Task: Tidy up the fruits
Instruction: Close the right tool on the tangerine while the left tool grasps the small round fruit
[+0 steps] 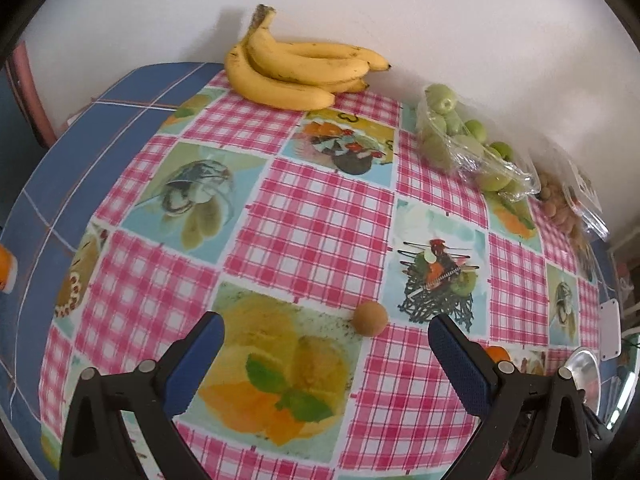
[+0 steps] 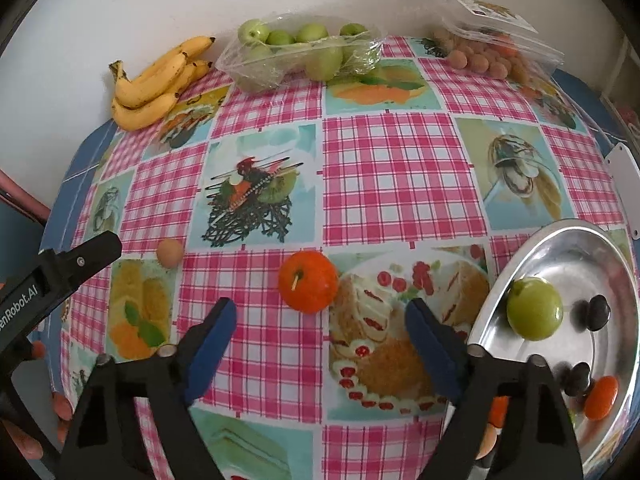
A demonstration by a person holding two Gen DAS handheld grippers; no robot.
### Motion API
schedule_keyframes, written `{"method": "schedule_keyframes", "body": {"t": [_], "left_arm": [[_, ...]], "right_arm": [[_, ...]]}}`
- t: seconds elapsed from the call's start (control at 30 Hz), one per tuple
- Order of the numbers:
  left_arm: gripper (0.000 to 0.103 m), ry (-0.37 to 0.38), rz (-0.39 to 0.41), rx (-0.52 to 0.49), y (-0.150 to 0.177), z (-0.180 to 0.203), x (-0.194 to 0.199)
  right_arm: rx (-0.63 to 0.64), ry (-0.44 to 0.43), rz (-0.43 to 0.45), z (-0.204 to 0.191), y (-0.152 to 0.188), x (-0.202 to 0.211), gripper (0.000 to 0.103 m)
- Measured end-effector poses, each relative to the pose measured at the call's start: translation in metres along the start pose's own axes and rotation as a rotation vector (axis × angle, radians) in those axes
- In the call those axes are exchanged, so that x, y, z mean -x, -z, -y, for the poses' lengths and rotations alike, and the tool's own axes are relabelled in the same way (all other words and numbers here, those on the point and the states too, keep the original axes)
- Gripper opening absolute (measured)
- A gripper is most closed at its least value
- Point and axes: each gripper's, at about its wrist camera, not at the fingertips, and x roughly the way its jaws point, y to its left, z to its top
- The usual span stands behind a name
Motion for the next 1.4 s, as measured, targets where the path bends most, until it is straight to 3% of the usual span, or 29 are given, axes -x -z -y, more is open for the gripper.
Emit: {"method": "schedule_keyframes", "body": {"t": [0.07, 0.13, 0.27, 0.5, 0.53, 0.67, 0.77, 1.2, 1.4], "left_arm": [[0.102, 0.001, 0.002, -0.017, -0.001, 0.005, -0.004], [0.1, 0.004, -0.002, -0.023, -0.003, 0.01, -0.008], [0.083, 0.014, -0.023, -0.015, -0.005, 0.011, -0.02], [0.068, 0.073, -0.058, -0.004, -0.003, 0.015, -0.038], [0.062, 0.077, -0.062, -0.006, -0.003, 0.016, -0.041], [0.037, 0.096, -0.077, 0.001, -0.003, 0.017, -0.047], [0.025, 0.109, -0.084, -0.001, -0.003, 0.018, -0.048], [0.025, 0.146, -0.033, 0.012, -0.007, 0.018, -0.013], [0.025, 0.156, -0.019, -0.006, 0.005, 0.028, 0.01]], "right_arm": [[-0.003, 0.005, -0.002, 0.0, -0.002, -0.003, 0.077], [-0.007, 0.008, -0.005, 0.001, -0.004, -0.005, 0.062], [-0.003, 0.006, -0.013, -0.002, -0.007, -0.011, 0.053], [0.018, -0.011, -0.023, -0.01, -0.014, -0.017, 0.042], [0.021, -0.009, -0.025, -0.011, -0.014, -0.018, 0.038], [0.032, 0.002, -0.026, -0.013, -0.016, -0.02, 0.038], [0.031, 0.002, -0.027, -0.013, -0.016, -0.02, 0.037], [0.035, -0.013, 0.02, -0.012, -0.012, 0.01, 0.037], [0.015, -0.012, 0.01, -0.004, 0.001, 0.021, 0.037]]}}
